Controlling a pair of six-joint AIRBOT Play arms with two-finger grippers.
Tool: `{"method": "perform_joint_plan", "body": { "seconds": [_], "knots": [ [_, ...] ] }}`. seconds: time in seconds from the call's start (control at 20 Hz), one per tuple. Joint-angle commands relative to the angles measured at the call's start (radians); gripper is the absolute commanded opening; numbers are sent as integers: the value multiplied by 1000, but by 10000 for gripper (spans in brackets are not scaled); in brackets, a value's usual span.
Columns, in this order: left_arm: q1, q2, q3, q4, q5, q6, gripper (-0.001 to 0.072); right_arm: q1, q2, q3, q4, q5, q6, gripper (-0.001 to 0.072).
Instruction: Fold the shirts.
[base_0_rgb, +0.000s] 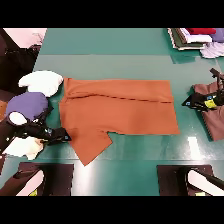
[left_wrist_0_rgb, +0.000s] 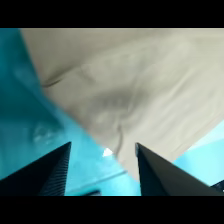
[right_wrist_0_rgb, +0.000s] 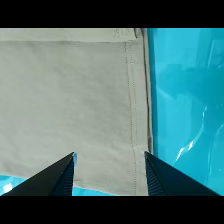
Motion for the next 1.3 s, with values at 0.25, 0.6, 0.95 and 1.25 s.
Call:
{"method": "perform_joint_plan", "body": {
  "seconds": [0.25,0.6,0.95,1.25],
  "knots": [
    [1,14,-68,-188,166,42,117,-1,20,-11,21,51,-7,500],
    [1,14,-68,-291,143,145,24,-63,20,-69,-125,167,-18,500],
    [1,14,-68,-290,152,155,24,-285,19,-394,45,-1,-94,423],
    [1,14,-68,-289,158,155,24,-290,16,-491,157,-126,-115,423]
  ]
}}
